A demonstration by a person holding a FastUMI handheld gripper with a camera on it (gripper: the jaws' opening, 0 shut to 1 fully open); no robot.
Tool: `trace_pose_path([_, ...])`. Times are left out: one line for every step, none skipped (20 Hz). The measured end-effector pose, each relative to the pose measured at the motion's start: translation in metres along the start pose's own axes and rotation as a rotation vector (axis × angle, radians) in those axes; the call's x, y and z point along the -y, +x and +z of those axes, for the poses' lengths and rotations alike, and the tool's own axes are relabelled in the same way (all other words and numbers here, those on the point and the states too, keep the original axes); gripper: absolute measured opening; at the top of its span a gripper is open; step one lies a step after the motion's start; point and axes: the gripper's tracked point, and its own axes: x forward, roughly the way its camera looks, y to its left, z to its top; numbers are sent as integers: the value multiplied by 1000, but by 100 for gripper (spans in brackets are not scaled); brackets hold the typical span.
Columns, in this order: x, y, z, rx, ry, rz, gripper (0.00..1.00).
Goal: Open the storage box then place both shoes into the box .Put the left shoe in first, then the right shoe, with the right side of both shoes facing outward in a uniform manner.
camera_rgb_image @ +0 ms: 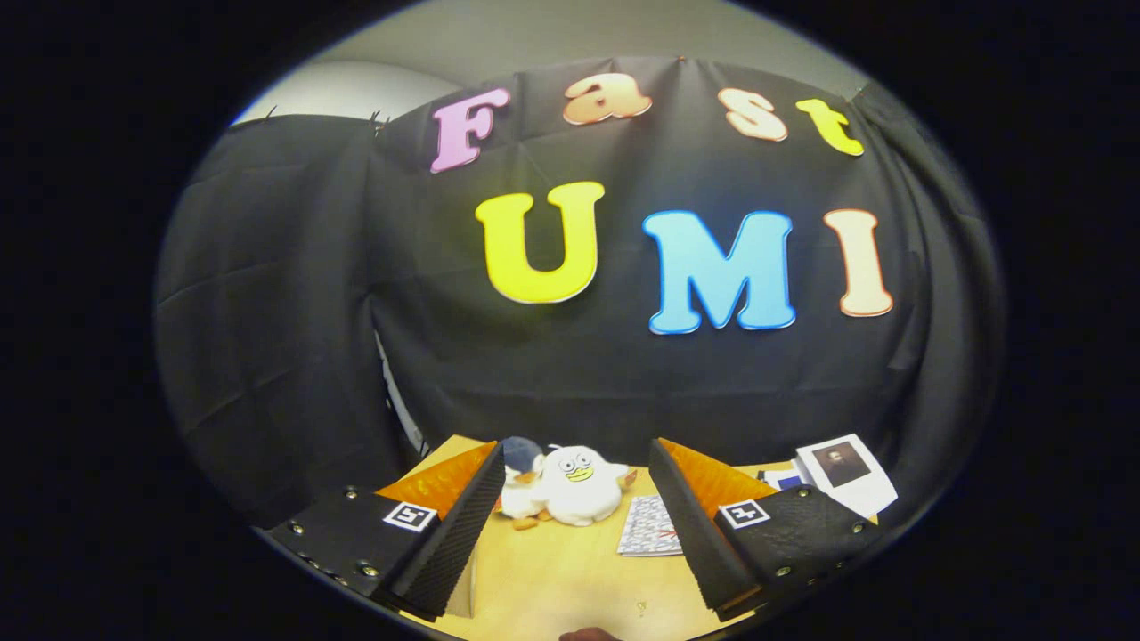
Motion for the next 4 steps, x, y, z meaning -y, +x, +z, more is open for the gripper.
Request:
trace_pose_path([9, -6, 7, 24, 5, -15, 100])
trace_pose_path([18, -11, 13, 43, 11, -32, 100])
trace_pose_path([27, -18, 18, 63, 12, -46, 100])
trace_pose_path([37, -21, 22, 74, 13, -62, 99])
